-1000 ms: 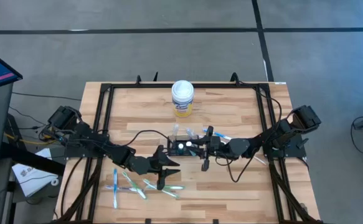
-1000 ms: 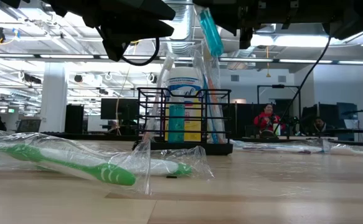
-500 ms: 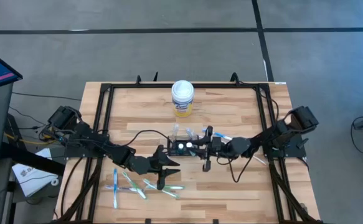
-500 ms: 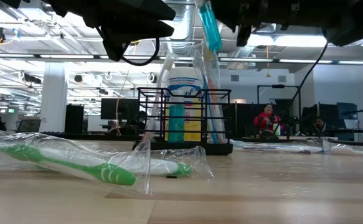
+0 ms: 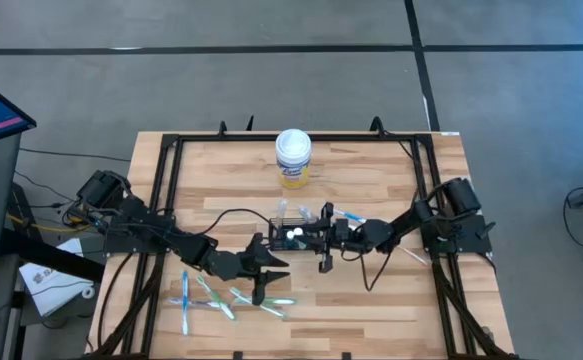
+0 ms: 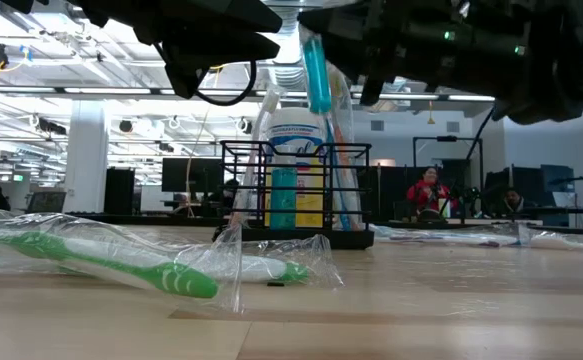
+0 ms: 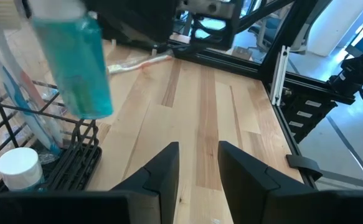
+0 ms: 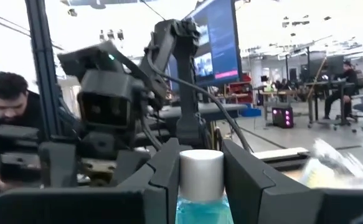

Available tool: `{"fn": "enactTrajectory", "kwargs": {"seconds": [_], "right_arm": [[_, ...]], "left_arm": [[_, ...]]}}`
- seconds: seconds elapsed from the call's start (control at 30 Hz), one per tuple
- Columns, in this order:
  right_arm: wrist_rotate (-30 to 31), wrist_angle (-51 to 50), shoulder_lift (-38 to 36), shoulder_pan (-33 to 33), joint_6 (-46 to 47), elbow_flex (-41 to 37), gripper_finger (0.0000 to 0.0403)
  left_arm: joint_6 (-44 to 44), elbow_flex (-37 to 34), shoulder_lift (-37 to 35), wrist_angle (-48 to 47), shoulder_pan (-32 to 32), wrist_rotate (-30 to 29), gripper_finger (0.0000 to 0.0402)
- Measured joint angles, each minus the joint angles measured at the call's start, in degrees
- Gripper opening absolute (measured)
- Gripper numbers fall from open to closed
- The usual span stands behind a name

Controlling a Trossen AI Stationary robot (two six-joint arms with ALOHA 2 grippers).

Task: Pick & Place toothbrushing station
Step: Put the blue mouthwash into the mesh organizer

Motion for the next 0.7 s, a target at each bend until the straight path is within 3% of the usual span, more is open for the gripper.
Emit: {"fn": "enactTrajectory", "kwargs": {"seconds": [0.7], "right_arm": [[-0.1, -1.6, 0.7, -3.6, 0.0, 0.0, 0.0085]], "left_arm": [[0.0, 0.0, 0.0, 0.0, 0.0, 0.0, 0.0106]]}}
